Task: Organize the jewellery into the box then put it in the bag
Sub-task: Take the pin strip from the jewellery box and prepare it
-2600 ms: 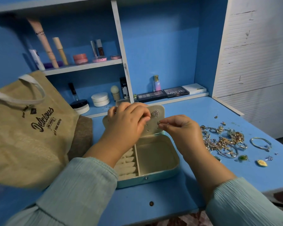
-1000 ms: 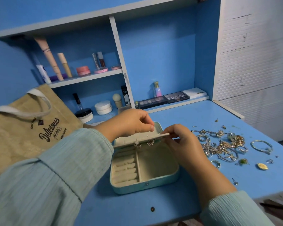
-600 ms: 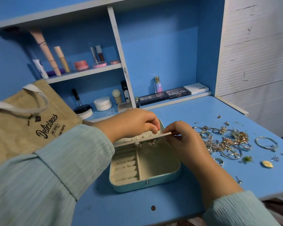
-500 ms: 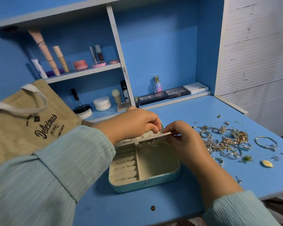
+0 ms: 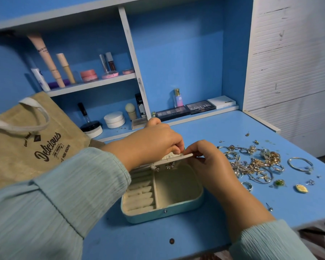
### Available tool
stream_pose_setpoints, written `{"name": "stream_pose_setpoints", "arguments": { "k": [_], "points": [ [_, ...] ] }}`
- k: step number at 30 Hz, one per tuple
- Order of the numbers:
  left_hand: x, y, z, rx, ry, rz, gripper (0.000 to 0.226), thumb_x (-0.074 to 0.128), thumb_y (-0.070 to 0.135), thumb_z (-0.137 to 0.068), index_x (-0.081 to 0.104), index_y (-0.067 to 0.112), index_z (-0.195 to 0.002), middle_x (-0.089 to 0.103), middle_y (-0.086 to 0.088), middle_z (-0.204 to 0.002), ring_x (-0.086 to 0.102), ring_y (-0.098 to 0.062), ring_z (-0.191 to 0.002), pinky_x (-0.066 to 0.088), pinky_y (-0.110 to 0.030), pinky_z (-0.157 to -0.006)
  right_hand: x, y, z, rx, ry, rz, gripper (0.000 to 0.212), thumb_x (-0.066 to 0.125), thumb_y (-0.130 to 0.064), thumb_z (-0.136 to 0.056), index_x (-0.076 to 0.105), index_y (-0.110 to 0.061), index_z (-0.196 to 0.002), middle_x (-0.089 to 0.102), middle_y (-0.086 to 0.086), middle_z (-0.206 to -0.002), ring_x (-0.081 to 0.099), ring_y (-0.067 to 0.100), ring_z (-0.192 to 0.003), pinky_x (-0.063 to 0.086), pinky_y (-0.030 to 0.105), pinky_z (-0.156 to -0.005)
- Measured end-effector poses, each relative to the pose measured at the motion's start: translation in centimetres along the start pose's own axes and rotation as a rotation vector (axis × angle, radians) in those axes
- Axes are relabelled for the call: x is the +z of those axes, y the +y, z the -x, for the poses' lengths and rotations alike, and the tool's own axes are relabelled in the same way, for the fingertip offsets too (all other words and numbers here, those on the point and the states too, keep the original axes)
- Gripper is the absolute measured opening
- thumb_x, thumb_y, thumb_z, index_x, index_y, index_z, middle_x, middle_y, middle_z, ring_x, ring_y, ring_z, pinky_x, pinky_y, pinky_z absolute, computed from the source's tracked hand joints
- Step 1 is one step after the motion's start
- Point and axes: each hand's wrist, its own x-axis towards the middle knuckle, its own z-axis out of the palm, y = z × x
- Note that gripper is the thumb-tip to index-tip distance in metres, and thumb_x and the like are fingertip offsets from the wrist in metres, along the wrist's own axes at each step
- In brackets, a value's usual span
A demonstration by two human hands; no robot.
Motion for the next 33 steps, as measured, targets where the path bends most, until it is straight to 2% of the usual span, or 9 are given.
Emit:
{"name": "stream_pose_setpoints", "arguments": {
  "k": [4, 7, 12, 20, 25, 33],
  "points": [
    [-0.11, 0.07, 0.08, 0.03, 0.025, -0.035, 0.017, 0.043, 0.033, -0.098, 0.06, 0.034, -0.1, 0.059, 0.021, -0.093, 0.034, 0.001, -0.089, 0.009, -0.027, -0.099, -0.03, -0.16, 0.02, 0.012, 0.001, -0.015, 0.039, 0.059, 0.002, -0.084, 0.054, -0.034, -0.07, 0.056, -0.012, -0.082, 0.053, 0.002, -0.074, 0.037, 0.004, -0.06],
    [-0.22, 0.15, 0.26, 0.058, 0.038, -0.064, 0.018, 0.042, 0.034, -0.098, 0.06, 0.034, -0.099, 0.061, 0.021, -0.097, 0.035, 0.0, -0.089, 0.01, -0.025, -0.095, -0.04, -0.24, -0.01, 0.04, 0.02, -0.029, 0.03, 0.061, -0.001, -0.084, 0.055, -0.029, -0.074, 0.056, -0.013, -0.078, 0.052, -0.001, -0.068, 0.037, 0.004, -0.058],
    [-0.47, 0.2, 0.2, 0.082, 0.023, -0.097, 0.018, 0.041, 0.033, -0.099, 0.059, 0.033, -0.097, 0.051, 0.022, -0.086, 0.033, 0.0, -0.087, 0.011, -0.026, -0.093, -0.05, -0.23, -0.07, 0.047, 0.024, -0.041, 0.03, 0.063, -0.003, -0.083, 0.052, -0.029, -0.072, 0.057, -0.012, -0.075, 0.053, -0.001, -0.066, 0.038, 0.004, -0.057],
    [-0.48, 0.03, 0.44, 0.089, 0.071, -0.101, 0.014, 0.037, 0.034, -0.099, 0.044, 0.038, -0.087, 0.046, 0.025, -0.088, 0.033, 0.0, -0.09, 0.011, -0.025, -0.094, -0.03, -0.12, -0.16, 0.044, 0.027, -0.048, 0.027, 0.066, -0.006, -0.083, 0.052, -0.027, -0.073, 0.057, -0.011, -0.077, 0.054, 0.001, -0.071, 0.039, 0.005, -0.059],
    [-0.23, -0.25, 0.55, 0.118, 0.066, -0.147, 0.016, 0.039, 0.031, -0.1, 0.054, 0.036, -0.096, 0.048, 0.023, -0.089, 0.032, 0.001, -0.091, 0.011, -0.026, -0.095, -0.02, -0.09, -0.12, 0.037, 0.029, -0.053, 0.028, 0.066, -0.005, -0.083, 0.052, -0.027, -0.072, 0.057, -0.01, -0.077, 0.054, 0.003, -0.07, 0.039, 0.005, -0.059],
    [-0.16, -0.45, 0.43, 0.128, 0.102, -0.152, 0.017, 0.041, 0.032, -0.1, 0.057, 0.036, -0.1, 0.052, 0.024, -0.094, 0.04, -0.002, -0.1, 0.01, -0.026, -0.095, 0.0, 0.07, -0.21, 0.047, 0.034, -0.048, 0.026, 0.065, -0.006, -0.083, 0.053, -0.026, -0.074, 0.057, -0.012, -0.075, 0.053, -0.002, -0.068, 0.04, 0.006, -0.059]
  ]
}}
